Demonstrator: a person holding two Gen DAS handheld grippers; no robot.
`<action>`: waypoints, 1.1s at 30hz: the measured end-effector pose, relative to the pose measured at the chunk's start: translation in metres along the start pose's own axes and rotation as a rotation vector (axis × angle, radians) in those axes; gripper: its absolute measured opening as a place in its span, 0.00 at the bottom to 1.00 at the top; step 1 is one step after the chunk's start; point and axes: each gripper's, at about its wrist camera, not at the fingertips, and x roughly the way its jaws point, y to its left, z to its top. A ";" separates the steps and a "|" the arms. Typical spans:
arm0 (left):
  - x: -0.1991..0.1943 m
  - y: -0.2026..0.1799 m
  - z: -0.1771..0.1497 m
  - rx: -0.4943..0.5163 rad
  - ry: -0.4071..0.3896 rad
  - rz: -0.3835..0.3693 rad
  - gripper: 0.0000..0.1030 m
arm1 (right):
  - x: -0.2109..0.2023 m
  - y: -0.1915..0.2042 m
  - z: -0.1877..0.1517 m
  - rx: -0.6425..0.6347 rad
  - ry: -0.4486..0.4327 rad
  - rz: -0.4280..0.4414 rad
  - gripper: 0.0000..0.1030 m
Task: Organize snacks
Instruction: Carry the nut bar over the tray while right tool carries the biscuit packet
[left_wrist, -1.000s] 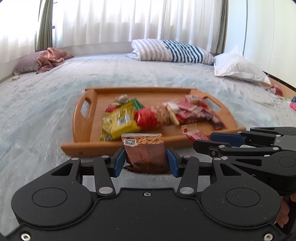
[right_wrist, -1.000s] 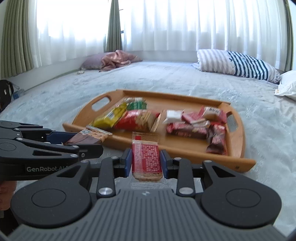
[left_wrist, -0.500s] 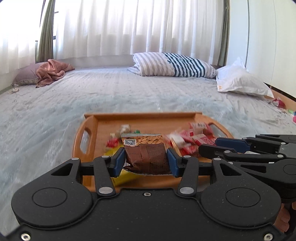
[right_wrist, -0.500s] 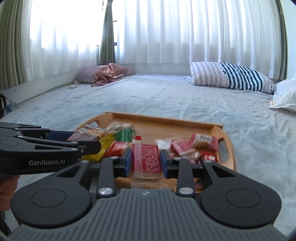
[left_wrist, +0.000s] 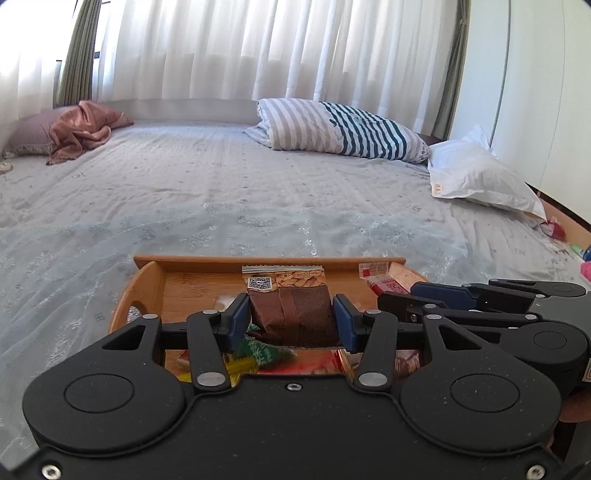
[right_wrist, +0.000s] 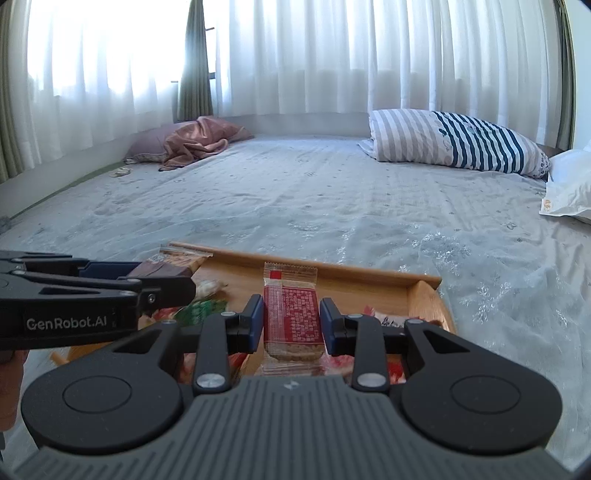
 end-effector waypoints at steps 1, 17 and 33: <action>0.007 0.002 0.003 -0.011 0.006 -0.003 0.45 | 0.005 -0.004 0.003 0.015 0.006 0.008 0.37; 0.101 0.032 0.005 -0.148 0.116 0.035 0.45 | 0.090 -0.039 0.012 0.197 0.089 0.018 0.37; 0.124 0.026 -0.001 -0.083 0.138 0.068 0.45 | 0.111 -0.042 -0.003 0.234 0.103 -0.004 0.38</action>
